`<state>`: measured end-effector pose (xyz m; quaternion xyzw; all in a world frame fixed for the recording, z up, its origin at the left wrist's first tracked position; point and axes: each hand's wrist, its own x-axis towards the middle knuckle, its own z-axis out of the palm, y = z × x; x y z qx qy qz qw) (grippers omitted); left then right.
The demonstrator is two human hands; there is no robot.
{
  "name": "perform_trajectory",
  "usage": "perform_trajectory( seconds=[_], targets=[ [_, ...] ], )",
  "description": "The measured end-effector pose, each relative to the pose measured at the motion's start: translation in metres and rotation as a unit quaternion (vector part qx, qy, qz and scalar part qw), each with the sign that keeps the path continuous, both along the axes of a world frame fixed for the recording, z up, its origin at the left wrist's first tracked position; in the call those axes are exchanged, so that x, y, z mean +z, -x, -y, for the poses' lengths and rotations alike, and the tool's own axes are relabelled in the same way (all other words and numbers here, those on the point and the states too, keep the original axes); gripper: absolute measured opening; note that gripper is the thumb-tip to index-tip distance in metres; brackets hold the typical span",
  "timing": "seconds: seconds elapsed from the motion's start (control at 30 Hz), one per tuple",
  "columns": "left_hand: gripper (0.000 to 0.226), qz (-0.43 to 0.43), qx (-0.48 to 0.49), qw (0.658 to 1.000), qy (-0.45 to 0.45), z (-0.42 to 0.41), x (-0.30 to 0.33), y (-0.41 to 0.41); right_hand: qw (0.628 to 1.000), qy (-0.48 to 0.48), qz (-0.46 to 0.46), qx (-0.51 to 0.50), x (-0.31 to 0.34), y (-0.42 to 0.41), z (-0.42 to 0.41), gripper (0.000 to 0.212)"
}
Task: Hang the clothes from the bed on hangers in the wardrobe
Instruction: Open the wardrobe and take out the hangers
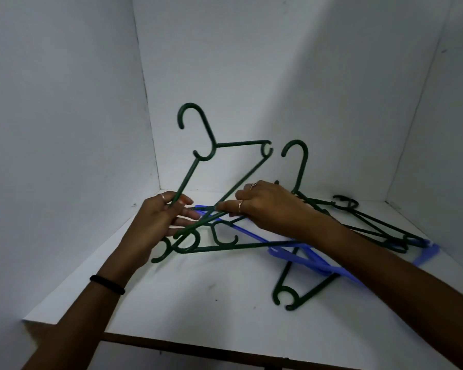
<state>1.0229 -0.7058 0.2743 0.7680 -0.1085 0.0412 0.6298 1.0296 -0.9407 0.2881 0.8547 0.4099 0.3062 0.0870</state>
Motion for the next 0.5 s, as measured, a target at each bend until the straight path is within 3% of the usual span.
perform_trajectory(
  seconds=[0.17, 0.5],
  targets=[
    [0.024, -0.054, -0.101, 0.993, -0.018, 0.002, 0.009, 0.012, 0.986, 0.077, 0.130, 0.069, 0.012, -0.009, -0.028, 0.049],
    [0.029, -0.078, -0.032, 0.993, 0.080, -0.020, 0.001, 0.018, 0.972, 0.076, 0.181, 0.133, 0.024, -0.026, -0.081, 0.040]
  ],
)
